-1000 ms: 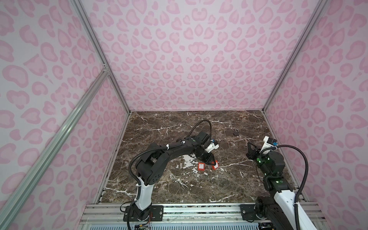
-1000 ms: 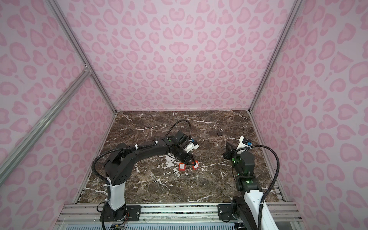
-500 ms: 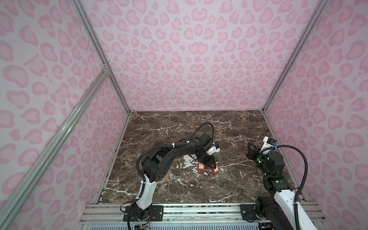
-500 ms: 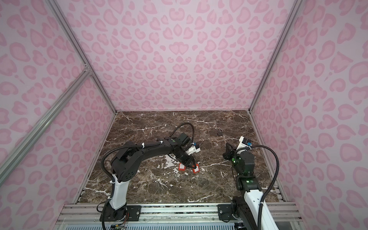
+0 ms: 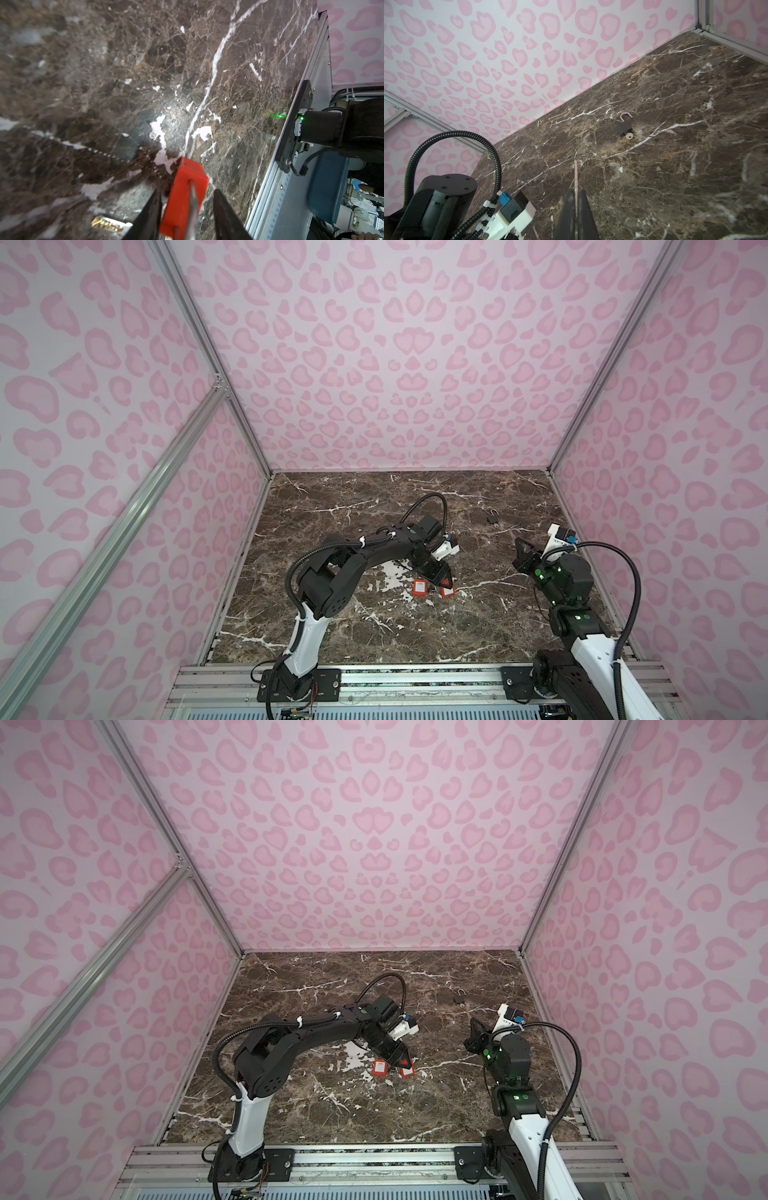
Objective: Lock with the key
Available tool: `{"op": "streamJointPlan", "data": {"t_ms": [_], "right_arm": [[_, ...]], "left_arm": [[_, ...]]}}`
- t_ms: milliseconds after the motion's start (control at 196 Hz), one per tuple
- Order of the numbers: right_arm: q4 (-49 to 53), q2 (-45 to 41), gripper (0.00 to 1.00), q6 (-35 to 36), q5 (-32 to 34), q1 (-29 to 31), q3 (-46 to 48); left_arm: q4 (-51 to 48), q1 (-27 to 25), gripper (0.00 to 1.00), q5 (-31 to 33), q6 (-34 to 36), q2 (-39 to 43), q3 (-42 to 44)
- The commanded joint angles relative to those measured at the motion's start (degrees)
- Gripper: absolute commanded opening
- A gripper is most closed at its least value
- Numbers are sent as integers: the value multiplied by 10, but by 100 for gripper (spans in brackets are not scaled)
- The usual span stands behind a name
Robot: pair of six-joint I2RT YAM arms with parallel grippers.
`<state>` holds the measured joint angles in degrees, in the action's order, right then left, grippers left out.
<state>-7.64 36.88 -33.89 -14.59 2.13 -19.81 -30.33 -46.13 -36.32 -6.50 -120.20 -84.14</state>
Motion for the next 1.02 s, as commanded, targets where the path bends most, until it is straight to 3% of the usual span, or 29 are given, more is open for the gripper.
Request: {"op": "streamJointPlan", "data": {"t_ms": [0,545,1014], "right_arm": [[-15,-1,0,4,0,-1,-5],[-5,-13,0,6,-1,-2,0],[-6,-12,0,1,-11,-4,5]], "left_arm": [[-13,1,47,3,4,-7,-9],[-34,6,52,71,-15,-14,-44],[-41,9,54,86,-23,-22,-67]]}}
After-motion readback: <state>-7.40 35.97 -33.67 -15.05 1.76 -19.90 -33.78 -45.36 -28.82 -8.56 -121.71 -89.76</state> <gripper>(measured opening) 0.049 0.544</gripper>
